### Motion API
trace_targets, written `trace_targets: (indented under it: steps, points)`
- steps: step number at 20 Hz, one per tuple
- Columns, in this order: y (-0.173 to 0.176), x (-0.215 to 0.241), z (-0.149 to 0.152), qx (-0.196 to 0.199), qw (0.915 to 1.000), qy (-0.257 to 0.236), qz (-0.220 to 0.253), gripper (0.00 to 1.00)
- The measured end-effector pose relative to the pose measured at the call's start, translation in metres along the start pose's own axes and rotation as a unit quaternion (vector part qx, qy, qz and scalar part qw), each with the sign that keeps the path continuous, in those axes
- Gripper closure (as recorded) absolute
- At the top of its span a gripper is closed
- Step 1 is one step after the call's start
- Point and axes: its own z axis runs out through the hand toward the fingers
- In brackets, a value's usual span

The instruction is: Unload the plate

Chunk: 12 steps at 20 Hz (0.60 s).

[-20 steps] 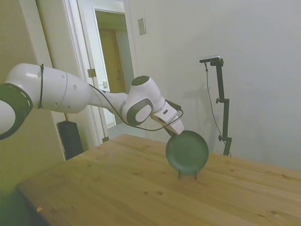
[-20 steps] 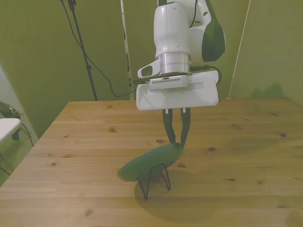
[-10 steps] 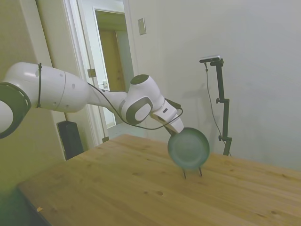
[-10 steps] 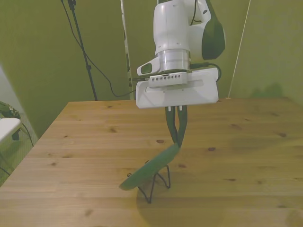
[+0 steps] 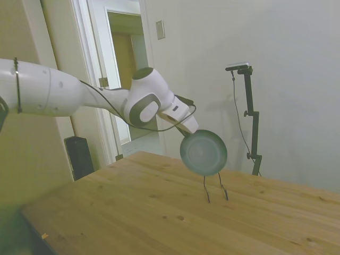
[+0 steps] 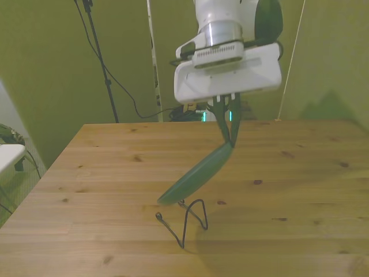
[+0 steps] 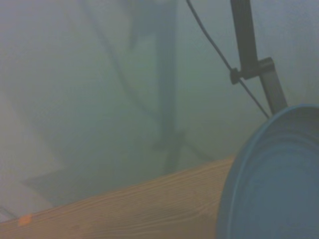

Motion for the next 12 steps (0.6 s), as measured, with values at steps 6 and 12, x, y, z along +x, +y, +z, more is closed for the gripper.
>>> trace_targets:
  steps: [6,12]
  points:
    - [-0.008,-0.059,-0.044,-0.008,0.9983,-0.034,-0.047,1.00]
    - [0.049,-0.093,0.009,-0.134,0.9829,-0.109,-0.063,1.00]
